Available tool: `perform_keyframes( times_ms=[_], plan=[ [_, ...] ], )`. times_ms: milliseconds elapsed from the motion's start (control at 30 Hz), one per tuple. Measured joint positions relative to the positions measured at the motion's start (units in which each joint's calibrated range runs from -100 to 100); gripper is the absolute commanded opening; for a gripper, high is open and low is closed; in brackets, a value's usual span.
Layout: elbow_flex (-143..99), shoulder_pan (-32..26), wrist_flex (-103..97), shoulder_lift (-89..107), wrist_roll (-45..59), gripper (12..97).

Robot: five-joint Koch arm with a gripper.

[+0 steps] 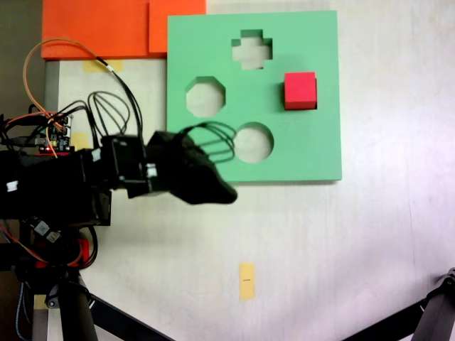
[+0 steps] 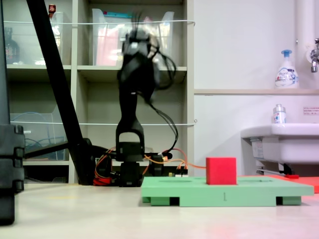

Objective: Put the square block into the corresponding hole

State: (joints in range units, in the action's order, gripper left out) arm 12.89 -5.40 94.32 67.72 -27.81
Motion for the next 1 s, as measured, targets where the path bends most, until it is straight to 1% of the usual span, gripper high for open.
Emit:
perform_keyframes(
  times_ms=[67,100,133,200,300,400,500,600,733,867,1000],
  plan=[
    [-20.58,0.93,-12.53,15.05,3.52,52.7],
    [-36.45,1.42,-23.59,23.94,6.20,50.2],
    [-51.05,1.76,-34.36,29.00,8.64,49.8],
    [-72.32,2.20,-56.29,31.05,13.92,49.8],
    [-83.49,3.81,-76.16,31.33,18.41,49.7],
    [-99.27,3.76,-85.85,31.60,20.51,49.5],
    [-109.75,3.32,-97.60,31.87,23.00,49.3],
    [-111.61,3.13,-103.67,31.87,25.30,49.3],
    [-111.51,3.08,-101.22,31.87,26.18,46.8],
    [-111.51,3.13,-100.93,31.87,26.18,49.4],
    [-111.51,3.13,-100.93,31.87,26.18,49.4]
  ],
)
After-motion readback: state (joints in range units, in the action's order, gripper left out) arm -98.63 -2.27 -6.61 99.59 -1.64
